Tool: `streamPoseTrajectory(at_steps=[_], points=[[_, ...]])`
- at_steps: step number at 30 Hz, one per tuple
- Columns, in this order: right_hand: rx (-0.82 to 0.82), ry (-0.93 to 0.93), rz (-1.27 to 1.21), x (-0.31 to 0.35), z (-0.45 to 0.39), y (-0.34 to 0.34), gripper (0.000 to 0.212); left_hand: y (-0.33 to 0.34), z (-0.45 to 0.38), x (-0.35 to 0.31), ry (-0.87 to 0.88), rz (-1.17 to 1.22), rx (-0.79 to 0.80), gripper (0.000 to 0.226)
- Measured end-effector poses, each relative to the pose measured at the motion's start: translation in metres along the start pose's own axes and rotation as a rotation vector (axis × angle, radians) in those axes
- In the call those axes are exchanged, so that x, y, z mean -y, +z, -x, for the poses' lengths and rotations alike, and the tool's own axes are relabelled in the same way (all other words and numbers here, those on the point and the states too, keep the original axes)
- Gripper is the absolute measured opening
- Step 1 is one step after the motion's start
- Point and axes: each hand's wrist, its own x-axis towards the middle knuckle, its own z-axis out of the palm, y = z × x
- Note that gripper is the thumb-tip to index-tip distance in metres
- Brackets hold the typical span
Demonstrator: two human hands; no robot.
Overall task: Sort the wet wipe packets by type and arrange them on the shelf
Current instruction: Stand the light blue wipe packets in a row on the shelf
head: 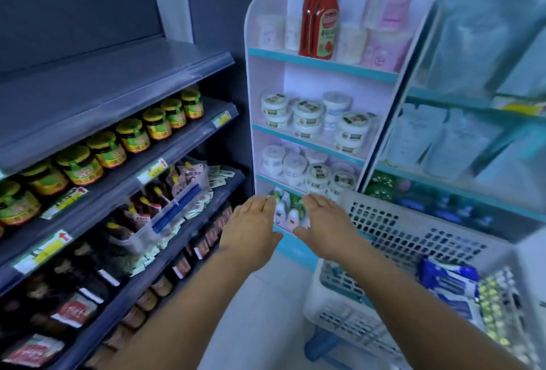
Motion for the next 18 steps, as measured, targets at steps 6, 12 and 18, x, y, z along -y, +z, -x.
streamPoseTrajectory(at_steps=[6, 12, 18], points=[[0.023, 0.167, -0.022, -0.084, 0.024, 0.009, 0.067, 0.039, -0.032, -0.067, 0.119, -0.002, 0.08, 0.069], [0.049, 0.343, -0.052, -0.142, 0.036, 0.027, 0.068, 0.074, -0.07, -0.11, 0.249, 0.006, 0.208, 0.066], [0.12, 0.498, -0.095, -0.181, 0.035, 0.044, 0.071, 0.117, -0.111, -0.129, 0.342, -0.011, 0.306, 0.068]])
